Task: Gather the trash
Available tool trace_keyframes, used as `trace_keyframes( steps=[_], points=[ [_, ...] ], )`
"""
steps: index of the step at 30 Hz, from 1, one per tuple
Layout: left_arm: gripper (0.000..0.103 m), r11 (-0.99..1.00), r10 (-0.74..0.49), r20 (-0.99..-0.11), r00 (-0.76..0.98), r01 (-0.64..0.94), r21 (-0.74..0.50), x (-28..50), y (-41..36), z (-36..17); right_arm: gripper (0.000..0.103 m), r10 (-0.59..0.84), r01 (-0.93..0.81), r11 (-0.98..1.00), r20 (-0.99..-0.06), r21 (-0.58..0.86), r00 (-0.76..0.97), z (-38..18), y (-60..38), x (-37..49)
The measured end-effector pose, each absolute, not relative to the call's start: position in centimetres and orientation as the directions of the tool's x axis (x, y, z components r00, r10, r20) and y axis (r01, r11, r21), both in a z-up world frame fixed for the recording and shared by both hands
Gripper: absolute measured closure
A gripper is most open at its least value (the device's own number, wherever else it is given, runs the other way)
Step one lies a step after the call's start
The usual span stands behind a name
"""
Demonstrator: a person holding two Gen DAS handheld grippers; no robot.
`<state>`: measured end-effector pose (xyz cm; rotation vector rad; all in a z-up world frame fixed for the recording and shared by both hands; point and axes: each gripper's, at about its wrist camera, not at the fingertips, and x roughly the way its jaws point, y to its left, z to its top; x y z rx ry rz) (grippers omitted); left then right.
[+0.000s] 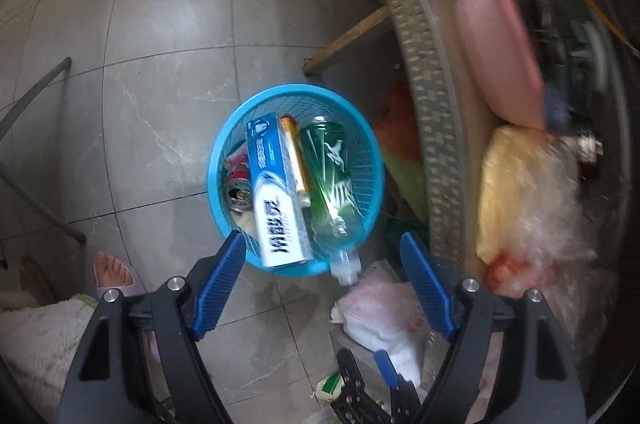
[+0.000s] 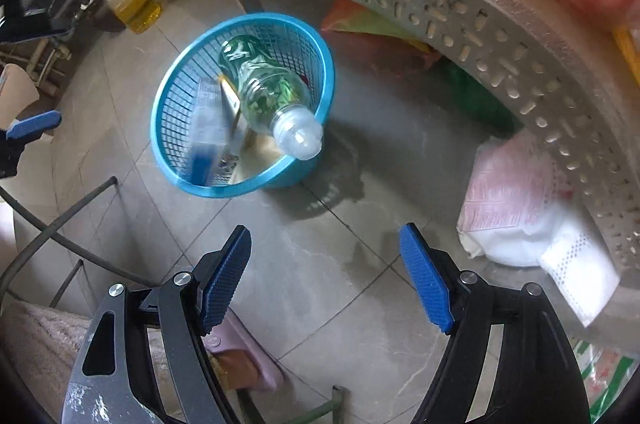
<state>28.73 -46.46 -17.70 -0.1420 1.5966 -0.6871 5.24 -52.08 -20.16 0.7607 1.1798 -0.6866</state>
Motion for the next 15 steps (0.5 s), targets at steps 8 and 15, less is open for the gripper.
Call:
trace_keyframes(
  steps=[8,15],
  points=[
    [0.026,0.716,-0.581,-0.812,-0.061,0.437,-0.545,24.9,-40.8,-8.8,0.03,-0.123,0.773,0.602,-0.933,0.2,0.337,-17.2,-49.9,5.8],
    [0.019,0.689,-0.628,-0.75,0.207,0.596,-0.413,19.7,-31.3,-1.1,0.02,-0.186,0.662,0.705,-0.833,0.256,0.521,-10.0,-46.2,5.4]
  ],
)
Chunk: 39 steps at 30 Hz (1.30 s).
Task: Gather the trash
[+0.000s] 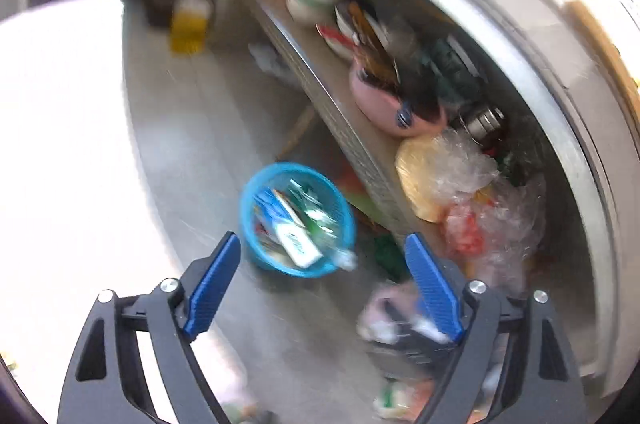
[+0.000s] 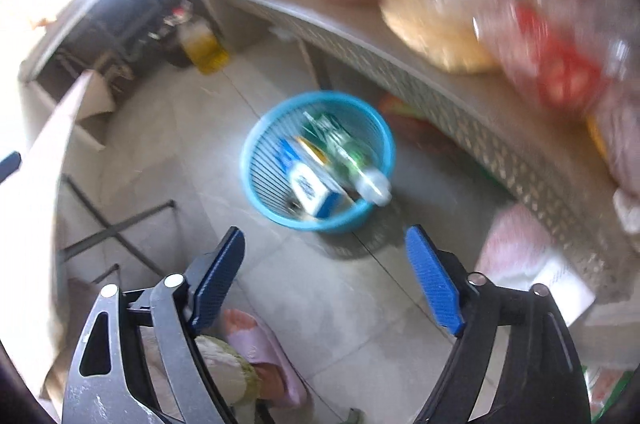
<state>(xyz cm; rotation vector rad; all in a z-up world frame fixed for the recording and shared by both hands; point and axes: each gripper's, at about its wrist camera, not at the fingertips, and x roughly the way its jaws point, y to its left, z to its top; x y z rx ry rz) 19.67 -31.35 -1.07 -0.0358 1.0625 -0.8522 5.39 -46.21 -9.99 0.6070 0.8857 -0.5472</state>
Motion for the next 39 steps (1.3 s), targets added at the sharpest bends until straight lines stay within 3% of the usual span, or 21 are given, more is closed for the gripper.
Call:
trace_keyframes(
  steps=[6,13,20,28,33,39],
  points=[
    [0.014,0.766,-0.566,-0.724,0.394,0.576,-0.285,16.4,-23.5,0.7,0.008,-0.248,0.528,0.833,-0.742,0.166,0.623,-4.6,-41.8,6.0],
    [0.006,0.835,-0.495,-0.642,0.585,0.525,-0.166,13.2,-15.8,2.8,0.008,-0.262,0.415,0.905,-0.651,0.09,0.712,-1.1,-37.4,7.0],
    [0.006,0.872,-0.46,-0.63,0.625,0.452,-0.189,12.1,-11.0,3.1,0.008,-0.222,0.342,0.935,-0.597,0.093,0.77,1.8,-33.9,7.9],
    [0.006,0.93,-0.35,-0.654,0.67,0.332,-0.158,11.4,-8.9,2.9,0.008,-0.24,0.285,0.959,-0.545,-0.002,0.803,3.7,-30.0,7.8],
    [0.006,0.965,-0.234,-0.649,0.724,0.257,-0.061,10.8,-8.4,3.0,0.008,-0.2,0.259,0.965,-0.549,0.031,0.812,4.2,-29.0,7.6],
    [0.006,0.974,-0.178,-0.639,0.748,0.228,-0.004,9.9,-7.6,3.1,0.008,-0.185,0.249,0.968,-0.545,0.045,0.818,4.7,-28.5,7.3]
  ],
)
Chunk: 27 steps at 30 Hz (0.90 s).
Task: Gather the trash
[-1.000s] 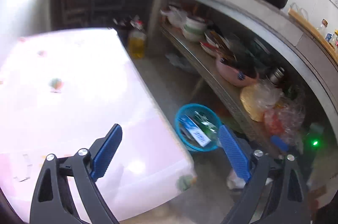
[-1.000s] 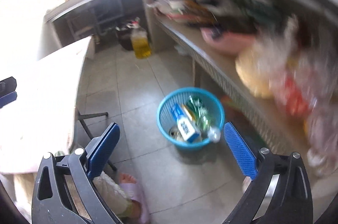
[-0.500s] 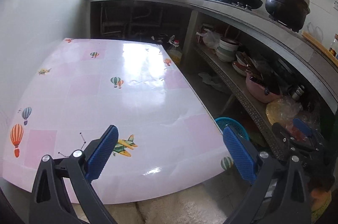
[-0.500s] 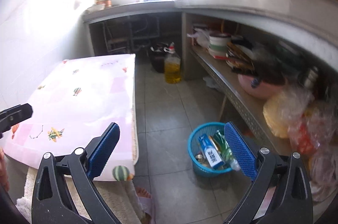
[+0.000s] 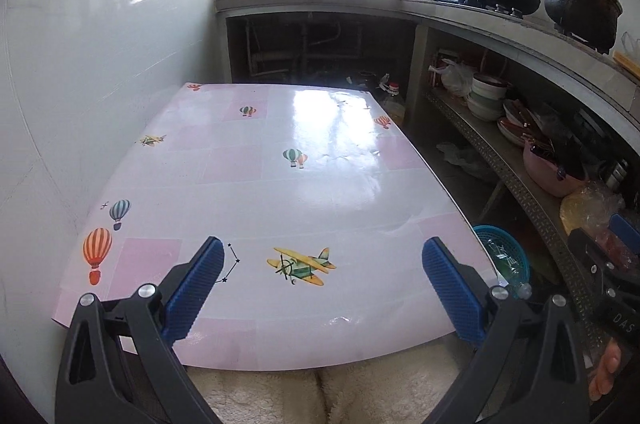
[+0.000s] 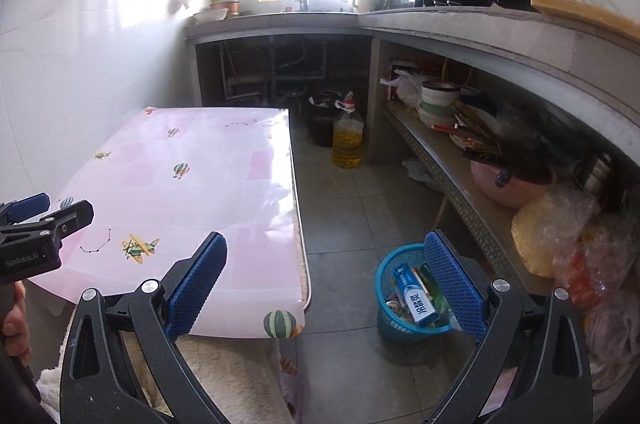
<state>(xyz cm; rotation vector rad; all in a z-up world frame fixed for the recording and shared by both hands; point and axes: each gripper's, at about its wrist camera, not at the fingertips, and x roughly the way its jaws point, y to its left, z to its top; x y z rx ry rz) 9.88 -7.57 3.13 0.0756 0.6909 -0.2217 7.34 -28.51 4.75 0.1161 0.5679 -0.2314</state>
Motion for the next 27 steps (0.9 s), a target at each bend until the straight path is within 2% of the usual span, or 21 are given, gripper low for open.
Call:
trace_keyframes(
  steps=[6,16,27],
  points=[
    [0.006,0.981,-0.143,-0.675,0.724,0.194,0.001,9.6,-7.0,2.8,0.008,-0.173,0.234,0.971,-0.545,0.044,0.82,5.0,-27.7,6.9],
    [0.006,0.993,-0.036,-0.782,0.623,0.11,0.043,9.5,-6.5,-0.1,0.008,-0.216,0.314,0.949,-0.698,0.014,0.682,2.4,-27.8,7.8],
    [0.006,0.994,0.02,-0.794,0.608,0.074,0.081,8.8,-6.3,-0.6,0.008,-0.246,0.362,0.932,-0.729,0.004,0.639,1.5,-28.6,7.1]
  ],
)
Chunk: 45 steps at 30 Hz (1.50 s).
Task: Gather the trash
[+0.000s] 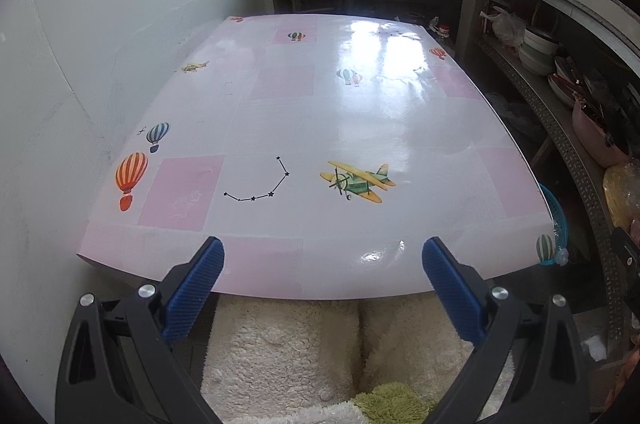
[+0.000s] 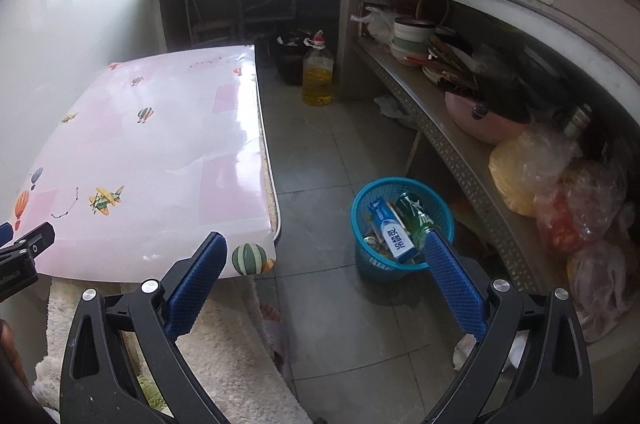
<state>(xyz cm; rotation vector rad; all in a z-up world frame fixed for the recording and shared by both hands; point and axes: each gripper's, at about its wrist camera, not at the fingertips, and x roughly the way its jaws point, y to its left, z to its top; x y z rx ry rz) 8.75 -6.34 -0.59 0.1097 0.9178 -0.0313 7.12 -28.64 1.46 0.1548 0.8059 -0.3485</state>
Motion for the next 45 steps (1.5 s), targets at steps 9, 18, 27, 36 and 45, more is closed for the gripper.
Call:
trace_keyframes(
  steps=[9,18,27,36,45],
  points=[
    [0.006,0.994,0.05,-0.791,0.61,0.047,0.099,8.7,-5.8,-0.5,0.008,-0.243,0.367,0.93,-0.738,0.007,0.629,1.2,-29.0,7.3],
    [0.006,0.994,0.047,-0.794,0.606,0.054,0.1,8.9,-6.1,-0.4,0.008,-0.241,0.378,0.926,-0.743,0.017,0.624,1.0,-29.6,7.2],
    [0.006,0.991,0.025,-0.796,0.605,0.09,0.099,8.2,-7.4,-0.4,0.008,-0.235,0.379,0.925,-0.744,0.027,0.625,0.9,-29.8,7.2],
    [0.006,0.989,0.016,-0.801,0.599,0.11,0.102,8.1,-7.9,-0.6,0.008,-0.234,0.379,0.925,-0.743,0.028,0.627,0.9,-29.9,7.2],
    [0.006,0.989,0.016,-0.8,0.6,0.109,0.102,7.9,-8.1,-0.6,0.008,-0.233,0.377,0.926,-0.744,0.028,0.627,0.9,-29.9,7.2]
  ],
)
